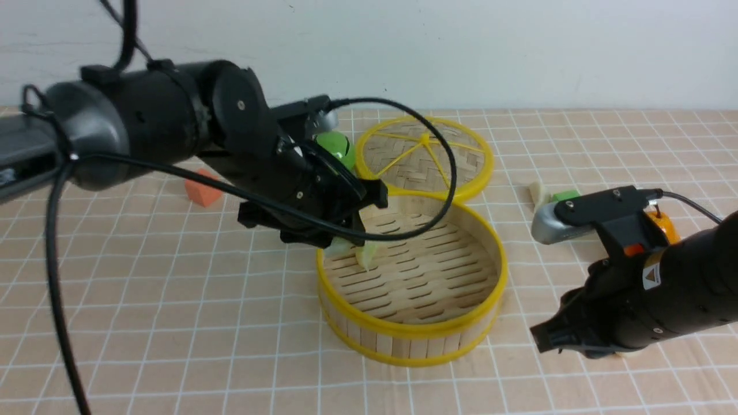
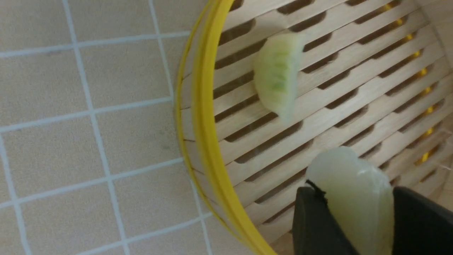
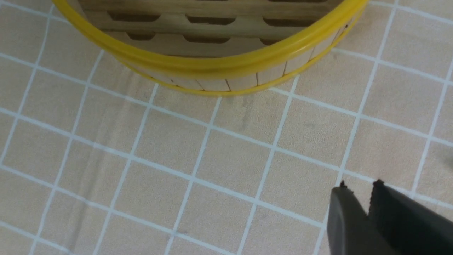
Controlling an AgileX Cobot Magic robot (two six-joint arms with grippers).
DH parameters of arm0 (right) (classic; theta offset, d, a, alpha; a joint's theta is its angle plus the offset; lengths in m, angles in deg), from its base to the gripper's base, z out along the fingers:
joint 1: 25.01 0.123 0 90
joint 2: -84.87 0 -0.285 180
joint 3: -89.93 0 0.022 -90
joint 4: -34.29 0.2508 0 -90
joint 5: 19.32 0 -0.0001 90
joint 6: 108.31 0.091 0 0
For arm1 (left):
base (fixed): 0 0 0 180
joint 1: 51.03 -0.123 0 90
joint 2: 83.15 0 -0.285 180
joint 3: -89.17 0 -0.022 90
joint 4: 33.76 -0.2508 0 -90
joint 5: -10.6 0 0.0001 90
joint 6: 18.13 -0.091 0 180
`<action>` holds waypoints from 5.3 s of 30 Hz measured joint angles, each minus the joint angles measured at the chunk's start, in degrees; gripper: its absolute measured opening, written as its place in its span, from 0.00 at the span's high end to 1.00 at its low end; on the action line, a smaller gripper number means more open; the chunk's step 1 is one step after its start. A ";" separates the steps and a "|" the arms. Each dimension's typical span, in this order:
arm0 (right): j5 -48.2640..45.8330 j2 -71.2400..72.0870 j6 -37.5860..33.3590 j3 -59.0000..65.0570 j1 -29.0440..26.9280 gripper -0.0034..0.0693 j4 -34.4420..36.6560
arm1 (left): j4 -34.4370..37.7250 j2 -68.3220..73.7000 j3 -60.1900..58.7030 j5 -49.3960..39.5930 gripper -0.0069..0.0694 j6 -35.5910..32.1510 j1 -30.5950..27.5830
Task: Put the dumplings into the steamer on the table with the brown tablecloth.
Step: 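Place the dumpling into the bamboo steamer basket with the left gripper, then reach for and grasp a dumpling lying on the table beside the steamer, then place the dumpling in the bamboo steamer basket with the right gripper, then reach for and grasp a dumpling lying on the table beside the steamer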
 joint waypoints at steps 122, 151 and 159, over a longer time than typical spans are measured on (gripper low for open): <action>-30.52 -53.78 -13.76 -70.85 -3.63 0.85 12.52 | -47.66 -70.50 -51.91 12.04 0.93 16.20 5.75; -26.66 -6.28 13.41 -20.94 -3.74 0.47 -19.81 | -39.74 -72.77 -51.91 11.44 0.90 16.51 5.75; 0.02 0.63 42.24 4.79 -3.79 0.45 -30.52 | -38.56 -72.77 -51.91 12.51 0.89 19.01 5.75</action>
